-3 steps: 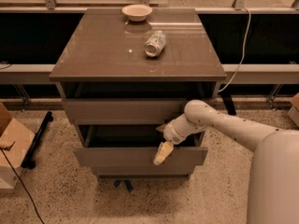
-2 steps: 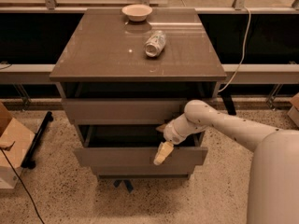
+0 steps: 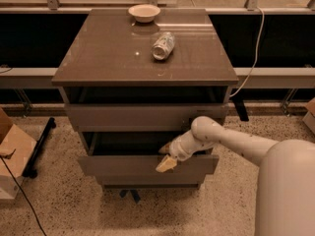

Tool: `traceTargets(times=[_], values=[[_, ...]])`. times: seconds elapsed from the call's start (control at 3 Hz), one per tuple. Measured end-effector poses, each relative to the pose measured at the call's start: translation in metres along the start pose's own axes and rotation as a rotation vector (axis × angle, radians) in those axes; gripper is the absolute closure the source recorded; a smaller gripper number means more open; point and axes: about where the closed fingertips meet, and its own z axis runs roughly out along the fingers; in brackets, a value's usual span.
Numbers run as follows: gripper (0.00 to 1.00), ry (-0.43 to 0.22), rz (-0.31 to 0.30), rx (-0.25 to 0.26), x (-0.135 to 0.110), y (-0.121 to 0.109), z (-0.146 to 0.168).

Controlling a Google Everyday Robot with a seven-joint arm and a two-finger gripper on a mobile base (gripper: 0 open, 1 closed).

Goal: Open middle drawer

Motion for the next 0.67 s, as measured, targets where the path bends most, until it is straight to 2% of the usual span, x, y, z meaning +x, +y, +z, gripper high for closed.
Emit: traceTargets(times=[0.33,0.67], values=[[0.66,-0.016,0.042,-0.026,0.0195,0.0091,0.0317],[0.89,-0.016,0.042,-0.026,0.0139,0.0097,0.0249]])
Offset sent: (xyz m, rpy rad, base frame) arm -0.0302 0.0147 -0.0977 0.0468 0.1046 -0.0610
